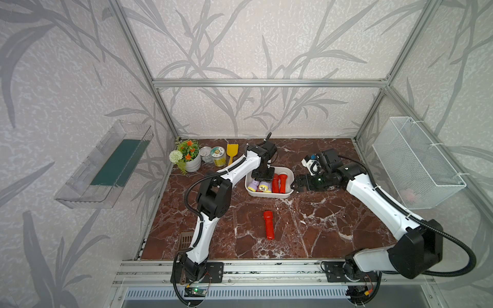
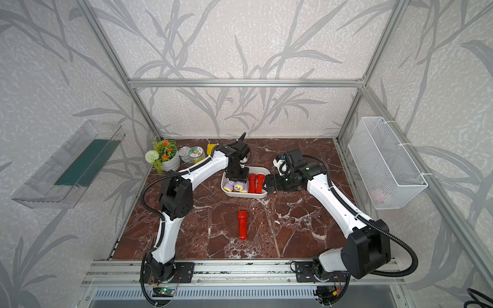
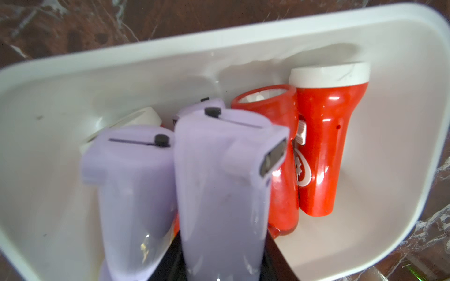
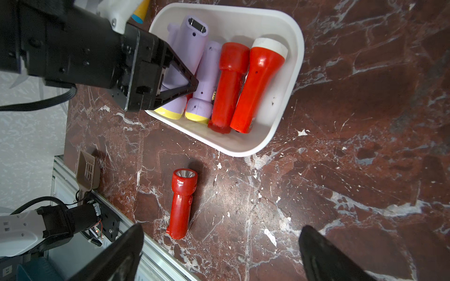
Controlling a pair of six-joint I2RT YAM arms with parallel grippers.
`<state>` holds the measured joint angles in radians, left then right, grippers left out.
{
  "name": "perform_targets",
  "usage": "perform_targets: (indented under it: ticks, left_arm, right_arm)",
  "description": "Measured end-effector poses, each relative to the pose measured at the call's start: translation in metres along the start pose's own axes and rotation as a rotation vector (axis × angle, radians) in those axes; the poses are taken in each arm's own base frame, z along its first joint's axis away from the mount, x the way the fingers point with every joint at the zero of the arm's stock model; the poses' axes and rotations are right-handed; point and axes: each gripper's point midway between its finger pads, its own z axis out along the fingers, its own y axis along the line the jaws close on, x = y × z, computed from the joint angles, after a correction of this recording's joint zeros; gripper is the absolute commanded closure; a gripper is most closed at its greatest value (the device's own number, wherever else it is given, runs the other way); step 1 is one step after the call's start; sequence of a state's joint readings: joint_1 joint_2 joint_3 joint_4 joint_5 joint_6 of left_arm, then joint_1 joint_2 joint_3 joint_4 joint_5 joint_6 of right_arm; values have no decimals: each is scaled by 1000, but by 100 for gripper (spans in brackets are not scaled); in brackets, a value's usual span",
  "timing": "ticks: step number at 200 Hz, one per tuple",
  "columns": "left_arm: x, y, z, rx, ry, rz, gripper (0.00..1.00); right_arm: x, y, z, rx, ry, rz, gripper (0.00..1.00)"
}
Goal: Put the flashlights into the storage boxes
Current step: Place the flashlight at the storage box.
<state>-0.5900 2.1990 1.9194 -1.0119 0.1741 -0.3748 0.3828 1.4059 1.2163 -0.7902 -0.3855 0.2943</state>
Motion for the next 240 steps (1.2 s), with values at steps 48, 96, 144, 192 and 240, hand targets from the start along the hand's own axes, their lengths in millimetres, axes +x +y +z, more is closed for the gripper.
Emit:
perform_targets:
  ticks: [48, 96, 144, 192, 240]
  left_arm:
    - [5, 0, 9, 11, 17, -18, 54]
    - [3, -1, 10, 20, 6, -32, 13]
    - [0, -4, -4, 30, -24, -33, 6]
    - [-5, -10, -41, 61, -97, -34, 6]
    - [13, -10, -83, 82, -160, -54, 6]
  right_arm:
    - [-2, -3, 4, 3, 14, 6, 1]
    - [-4, 0, 2, -12, 11, -2, 1]
    - [-2, 0, 1, -15, 16, 0, 1]
    - [10, 1, -7, -18, 9, 2, 1]
    - [38, -4, -11, -27, 23, 30, 1]
